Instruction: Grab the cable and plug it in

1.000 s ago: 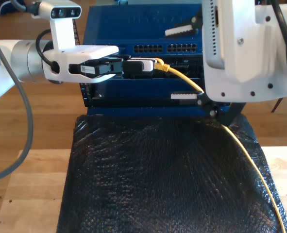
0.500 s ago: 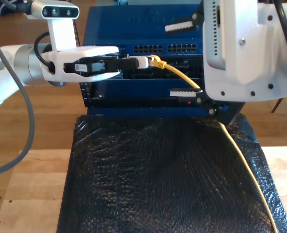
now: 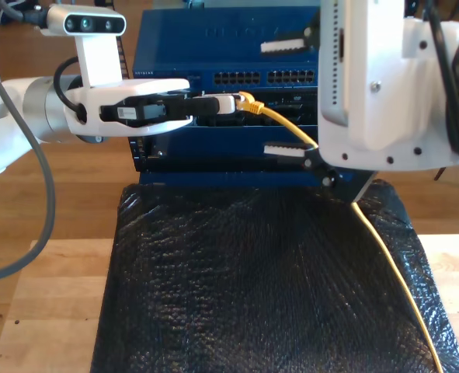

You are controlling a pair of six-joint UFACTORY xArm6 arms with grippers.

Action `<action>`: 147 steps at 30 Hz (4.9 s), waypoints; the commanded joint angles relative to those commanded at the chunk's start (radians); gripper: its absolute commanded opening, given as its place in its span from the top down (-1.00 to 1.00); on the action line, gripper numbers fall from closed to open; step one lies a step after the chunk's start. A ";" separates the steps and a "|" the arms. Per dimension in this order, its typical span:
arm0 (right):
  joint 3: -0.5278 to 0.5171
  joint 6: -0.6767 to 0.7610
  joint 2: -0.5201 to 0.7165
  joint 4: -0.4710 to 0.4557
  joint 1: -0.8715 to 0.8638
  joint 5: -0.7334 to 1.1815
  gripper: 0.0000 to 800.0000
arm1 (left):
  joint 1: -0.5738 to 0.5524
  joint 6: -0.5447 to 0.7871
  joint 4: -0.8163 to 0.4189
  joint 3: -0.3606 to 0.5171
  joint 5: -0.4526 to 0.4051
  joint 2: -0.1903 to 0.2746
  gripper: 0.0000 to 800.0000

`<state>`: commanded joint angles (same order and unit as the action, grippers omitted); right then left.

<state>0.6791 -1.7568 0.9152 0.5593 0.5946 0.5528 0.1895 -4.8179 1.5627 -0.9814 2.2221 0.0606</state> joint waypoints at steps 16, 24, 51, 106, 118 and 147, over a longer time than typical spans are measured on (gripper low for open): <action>-0.011 -0.011 0.000 0.000 0.023 -0.040 -0.33 | 0.000 -0.025 0.003 0.002 0.028 -0.020 0.98; -0.012 -0.009 0.000 0.000 0.029 -0.040 -0.18 | 0.000 -0.043 0.037 0.005 0.048 -0.021 0.98; -0.014 -0.003 -0.002 0.002 0.035 -0.058 0.23 | 0.000 -0.068 0.049 0.023 0.049 -0.021 0.96; 0.005 0.060 -0.028 0.025 0.040 -0.060 0.99 | 0.006 -0.072 0.087 0.012 0.089 -0.017 -0.44; 0.043 0.104 -0.094 0.023 0.031 -0.060 0.99 | 0.127 -0.063 0.083 -0.031 -0.006 -0.005 -0.98; 0.072 0.235 -0.210 0.008 -0.364 0.235 0.99 | 0.321 0.250 -0.626 -0.310 -0.272 -0.003 -0.99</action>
<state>0.7513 -1.5221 0.7050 0.5669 0.2309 0.7875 0.5102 -4.5678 0.9367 -1.2914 1.9505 0.0575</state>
